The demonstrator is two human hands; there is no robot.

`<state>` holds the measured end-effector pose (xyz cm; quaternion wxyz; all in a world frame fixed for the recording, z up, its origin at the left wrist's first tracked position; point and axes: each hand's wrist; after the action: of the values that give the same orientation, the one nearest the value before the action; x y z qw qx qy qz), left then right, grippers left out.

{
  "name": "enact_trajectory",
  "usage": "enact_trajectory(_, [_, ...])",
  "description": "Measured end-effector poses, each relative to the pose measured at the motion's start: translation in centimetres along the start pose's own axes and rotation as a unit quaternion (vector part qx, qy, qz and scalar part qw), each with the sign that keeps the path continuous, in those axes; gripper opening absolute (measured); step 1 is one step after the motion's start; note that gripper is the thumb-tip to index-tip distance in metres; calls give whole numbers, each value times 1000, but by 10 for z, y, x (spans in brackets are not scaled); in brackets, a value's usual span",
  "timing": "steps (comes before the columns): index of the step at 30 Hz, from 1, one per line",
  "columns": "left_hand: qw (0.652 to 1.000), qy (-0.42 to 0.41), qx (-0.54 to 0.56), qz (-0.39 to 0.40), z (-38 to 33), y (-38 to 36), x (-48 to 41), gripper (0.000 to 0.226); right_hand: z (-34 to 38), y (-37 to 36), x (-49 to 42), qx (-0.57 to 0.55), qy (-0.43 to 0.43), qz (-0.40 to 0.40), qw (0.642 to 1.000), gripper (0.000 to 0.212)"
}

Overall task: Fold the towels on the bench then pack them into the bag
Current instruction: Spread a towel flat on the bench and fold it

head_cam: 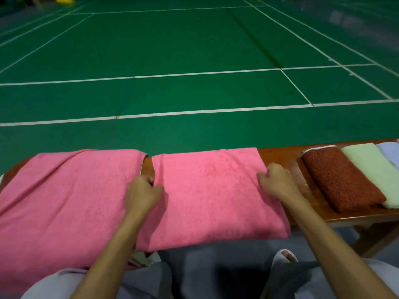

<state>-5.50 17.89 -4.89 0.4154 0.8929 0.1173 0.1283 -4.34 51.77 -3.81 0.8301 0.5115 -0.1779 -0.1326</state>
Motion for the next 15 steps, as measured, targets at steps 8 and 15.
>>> enact_trajectory(8, [959, 109, 248, 83, -8, 38, -2, 39, -17, 16, 1, -387, -39, 62, 919, 22])
enact_trajectory(15, [926, -13, 336, 170, -11, 74, 4, 50, -26, 59, 8, -577, 90, 188, 790, 71])
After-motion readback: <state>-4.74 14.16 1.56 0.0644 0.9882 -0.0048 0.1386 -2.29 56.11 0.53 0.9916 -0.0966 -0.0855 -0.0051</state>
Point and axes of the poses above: each hand's wrist, its own x-axis away from the middle knuckle, its own y-axis out of the back of the hand, z = x × y, and after that the axes turned 1 degree about -z, right-handed
